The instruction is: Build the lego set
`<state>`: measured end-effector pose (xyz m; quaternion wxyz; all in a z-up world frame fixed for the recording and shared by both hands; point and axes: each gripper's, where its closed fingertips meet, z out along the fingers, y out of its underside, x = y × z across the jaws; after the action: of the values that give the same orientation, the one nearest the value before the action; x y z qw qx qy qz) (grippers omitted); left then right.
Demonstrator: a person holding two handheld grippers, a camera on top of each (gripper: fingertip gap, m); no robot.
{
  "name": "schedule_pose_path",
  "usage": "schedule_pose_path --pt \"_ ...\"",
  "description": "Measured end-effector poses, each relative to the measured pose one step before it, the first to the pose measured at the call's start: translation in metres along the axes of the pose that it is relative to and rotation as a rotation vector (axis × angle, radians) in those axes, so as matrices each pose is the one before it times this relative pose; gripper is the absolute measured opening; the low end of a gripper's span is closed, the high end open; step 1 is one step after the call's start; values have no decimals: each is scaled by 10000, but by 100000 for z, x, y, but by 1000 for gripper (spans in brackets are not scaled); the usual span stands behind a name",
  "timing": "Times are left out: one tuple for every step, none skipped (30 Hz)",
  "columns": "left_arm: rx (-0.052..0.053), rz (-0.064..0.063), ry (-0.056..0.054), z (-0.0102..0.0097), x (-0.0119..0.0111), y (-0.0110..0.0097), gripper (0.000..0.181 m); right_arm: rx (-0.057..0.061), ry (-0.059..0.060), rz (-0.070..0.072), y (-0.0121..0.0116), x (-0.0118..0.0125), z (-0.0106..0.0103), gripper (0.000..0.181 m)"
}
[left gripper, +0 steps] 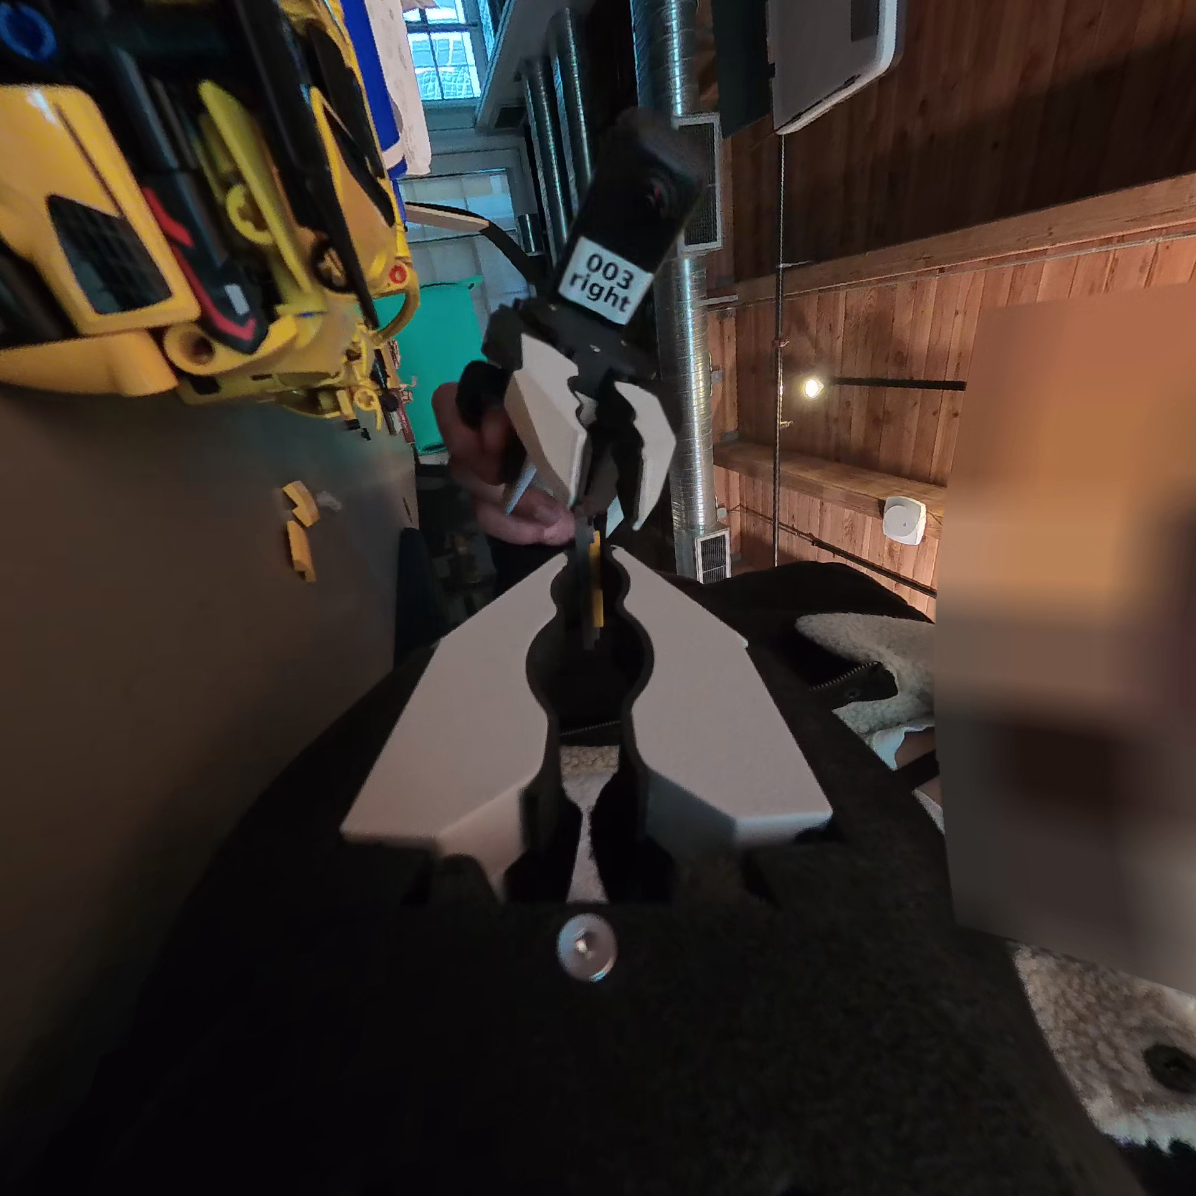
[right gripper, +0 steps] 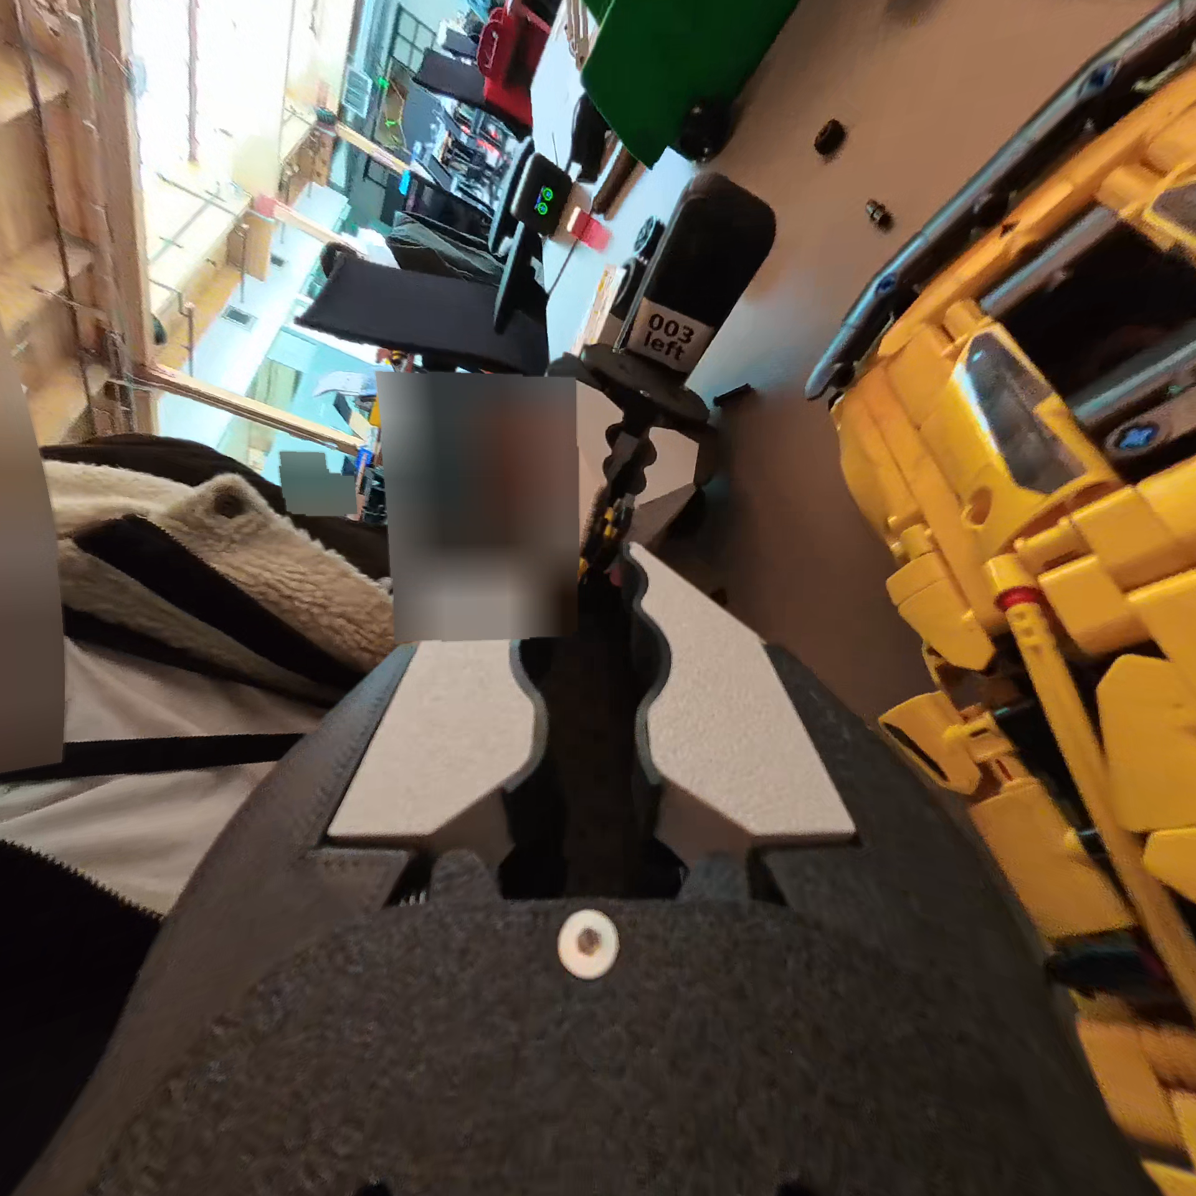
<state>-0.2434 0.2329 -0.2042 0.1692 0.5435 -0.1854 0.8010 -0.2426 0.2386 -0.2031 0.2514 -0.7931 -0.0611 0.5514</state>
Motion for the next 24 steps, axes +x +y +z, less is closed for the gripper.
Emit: schedule_pose_path --pt "-19 9 -1 11 6 37 5 -99 11 154 264 214 124 17" --pt "-22 11 -13 29 -10 30 5 -78 -40 117 189 111 133 18" --pt "-16 9 -12 18 -22 29 5 68 -285 160 -33 -263 108 17" --pt "-10 5 -2 13 8 15 5 57 -239 241 -36 -184 79 17" --pt "-1 7 -2 -6 5 5 5 17 -90 145 2 42 55 16" --pt "3 10 -14 5 -18 -5 5 63 -78 108 -48 65 -1 15" --pt "-13 11 -25 11 -28 19 5 7 -49 130 41 120 -3 13" --pt "-29 23 -39 31 -46 48 5 -3 -35 104 67 140 -10 12" --pt "-26 37 -59 32 -61 46 5 13 -39 77 61 115 -5 9" --pt "-16 40 -76 23 -92 28 5 21 -38 66 62 84 16 8" --pt "-23 43 -57 24 -49 35 5 28 -55 83 72 39 22 8" --pt "-54 93 -47 55 1 96 5 -5 -88 78 103 -19 6 8" --pt "-64 195 -81 84 38 101 5 3 -120 67 84 -101 -32 8" --pt "-27 211 -107 45 4 56 5 43 -71 100 35 -55 -18 7" --pt "38 131 -58 -4 4 -63 5 109 -5 61 -8 10 0 7" --pt "115 157 -17 -38 94 -171 5 247 -26 30 -184 -56 7 7" --pt "120 278 -77 -52 103 -175 5 335 -74 67 -255 -134 57 7" --pt "100 283 -110 -79 69 -145 5 278 -30 40 -158 -70 78 7" --pt "137 194 -67 -85 59 -200 5 366 15 -90 -241 -55 90 7" --pt "132 121 -54 -75 13 -169 5 336 69 -89 -194 2 73 6" --pt "117 99 -52 -84 1 -171 5 314 99 -130 -175 14 92 6" --pt "93 99 -42 -58 3 -138 5 298 92 -135 -160 15 85 6" --pt "78 70 -22 -48 21 -123 5 272 66 -99 -139 -12 63 6" --pt "70 48 -6 -47 15 -108 5 258 64 -58 -120 7 61 6"
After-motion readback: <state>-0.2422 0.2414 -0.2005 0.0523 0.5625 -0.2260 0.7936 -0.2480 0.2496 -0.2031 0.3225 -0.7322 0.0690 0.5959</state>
